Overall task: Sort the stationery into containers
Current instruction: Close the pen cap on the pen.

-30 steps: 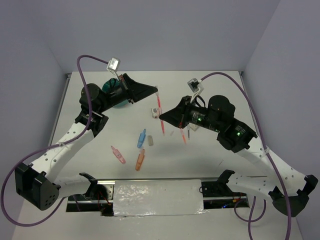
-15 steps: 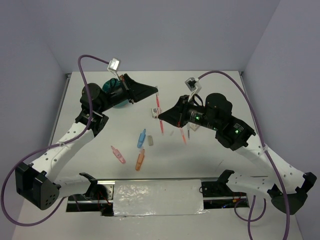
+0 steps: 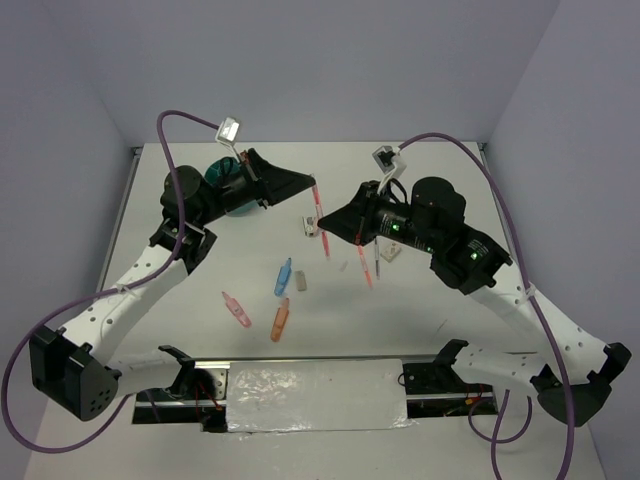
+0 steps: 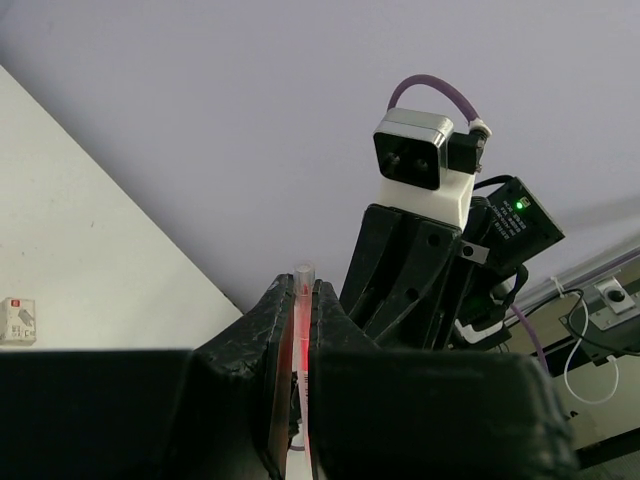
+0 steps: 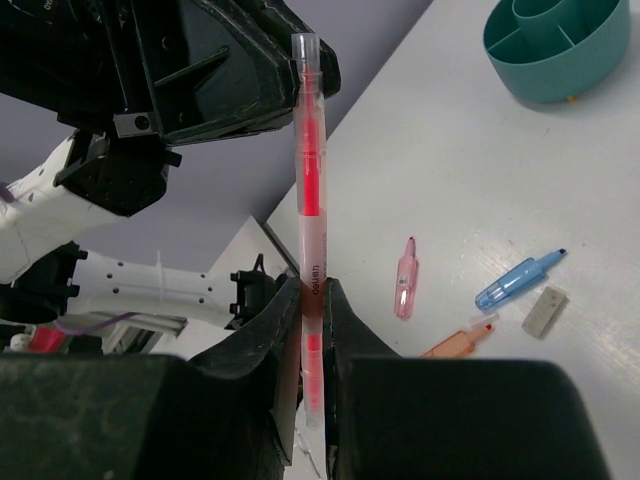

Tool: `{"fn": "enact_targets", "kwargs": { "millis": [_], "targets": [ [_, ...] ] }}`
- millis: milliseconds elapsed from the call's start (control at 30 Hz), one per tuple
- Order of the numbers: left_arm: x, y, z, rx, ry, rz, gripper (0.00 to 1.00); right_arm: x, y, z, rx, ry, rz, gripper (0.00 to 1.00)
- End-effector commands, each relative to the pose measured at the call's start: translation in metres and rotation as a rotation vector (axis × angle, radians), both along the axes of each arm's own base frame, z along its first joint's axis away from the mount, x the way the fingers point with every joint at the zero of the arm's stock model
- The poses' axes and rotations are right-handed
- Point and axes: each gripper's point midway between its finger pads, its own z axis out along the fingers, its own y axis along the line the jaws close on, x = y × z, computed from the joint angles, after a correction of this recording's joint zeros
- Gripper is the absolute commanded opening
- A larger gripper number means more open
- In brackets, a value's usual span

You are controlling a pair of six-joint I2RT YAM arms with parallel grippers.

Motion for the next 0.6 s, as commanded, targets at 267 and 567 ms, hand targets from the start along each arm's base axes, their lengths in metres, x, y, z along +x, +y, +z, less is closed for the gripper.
{"fn": "enact_targets", "kwargs": {
  "millis": [267,567],
  "targets": [
    [-0.023,0.000,0.030,-0.030,-0.080,-0.055,0.25,0.006,0.004,0.067,0.185,-0.241,0.014,0.00],
    [-0.030,-0.003,0.036,0.010,-0.162,-0.084,0.33,0.009,0.007,0.068,0.141,-0.282,0.029,0.00]
  ]
}}
